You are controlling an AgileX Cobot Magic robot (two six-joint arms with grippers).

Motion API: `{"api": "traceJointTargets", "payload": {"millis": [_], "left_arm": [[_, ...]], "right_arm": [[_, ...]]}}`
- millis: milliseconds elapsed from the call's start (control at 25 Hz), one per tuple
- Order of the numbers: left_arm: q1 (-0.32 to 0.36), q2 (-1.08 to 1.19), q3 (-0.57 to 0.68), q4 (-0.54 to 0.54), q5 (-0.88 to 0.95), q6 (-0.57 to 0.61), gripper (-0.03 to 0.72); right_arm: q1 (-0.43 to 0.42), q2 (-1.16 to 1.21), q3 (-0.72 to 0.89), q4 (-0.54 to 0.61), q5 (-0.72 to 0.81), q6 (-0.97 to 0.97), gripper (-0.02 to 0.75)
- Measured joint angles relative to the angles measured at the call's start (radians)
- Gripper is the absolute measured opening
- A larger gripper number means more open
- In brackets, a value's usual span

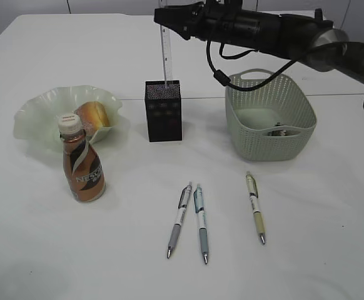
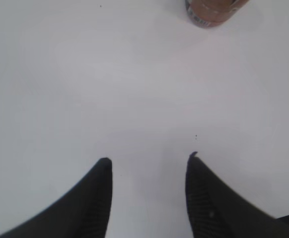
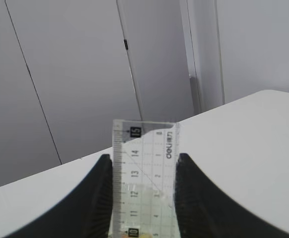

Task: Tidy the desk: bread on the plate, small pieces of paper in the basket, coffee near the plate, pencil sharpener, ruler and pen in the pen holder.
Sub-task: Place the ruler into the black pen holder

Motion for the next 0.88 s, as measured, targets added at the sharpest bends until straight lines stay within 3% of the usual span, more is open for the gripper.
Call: {"api": "traceJointTargets", "payload": {"millis": [880], "left_arm": [[0.000,0.000,0.000,-0.011,0.000,0.000,0.353]], "right_arm": [[0.000,0.022,0.000,-0.009,-0.024,0.000,0.285]]}}
